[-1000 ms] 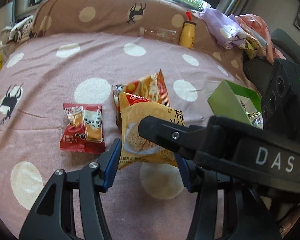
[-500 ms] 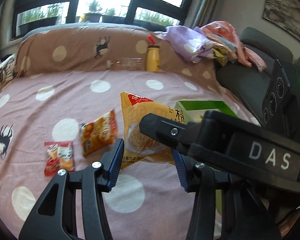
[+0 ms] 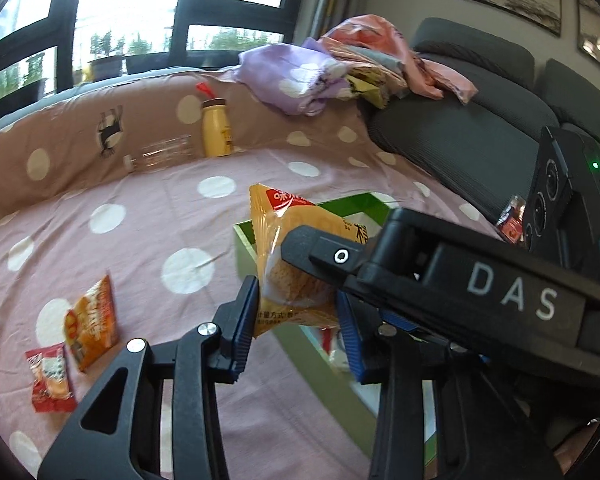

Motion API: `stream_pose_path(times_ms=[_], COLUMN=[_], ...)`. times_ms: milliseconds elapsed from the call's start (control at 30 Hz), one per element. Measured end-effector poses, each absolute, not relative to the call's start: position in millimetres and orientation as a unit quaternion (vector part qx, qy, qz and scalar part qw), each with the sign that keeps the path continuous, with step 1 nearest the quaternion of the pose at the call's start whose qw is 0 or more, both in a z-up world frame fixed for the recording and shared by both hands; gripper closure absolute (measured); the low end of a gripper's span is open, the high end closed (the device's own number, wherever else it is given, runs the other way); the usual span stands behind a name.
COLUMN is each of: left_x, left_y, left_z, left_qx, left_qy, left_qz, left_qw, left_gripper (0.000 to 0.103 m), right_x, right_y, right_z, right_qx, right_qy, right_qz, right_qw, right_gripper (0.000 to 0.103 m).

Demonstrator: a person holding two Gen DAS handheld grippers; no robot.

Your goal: Organize snacks

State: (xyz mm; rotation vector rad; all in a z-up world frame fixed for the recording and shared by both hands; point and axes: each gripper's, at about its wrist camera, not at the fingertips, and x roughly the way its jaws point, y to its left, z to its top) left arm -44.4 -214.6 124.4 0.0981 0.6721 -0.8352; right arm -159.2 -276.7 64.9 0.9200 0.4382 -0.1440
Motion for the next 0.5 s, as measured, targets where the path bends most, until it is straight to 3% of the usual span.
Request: stream_pose_path(times_ms=[500], left_x=[-40], left_y=[-283], left_z=[102], left_qx=[0.071], left_qy=[0.367], left_qz=[-0.444], left_qw=[0.815], left_gripper=[0.065], right_x=[-193], right_y=[-329], right_z=[40], right_qx=[0.503], right_qy=[0.184], right_qz=[-0.181], right_qw=[0.825], right_gripper=[0.034])
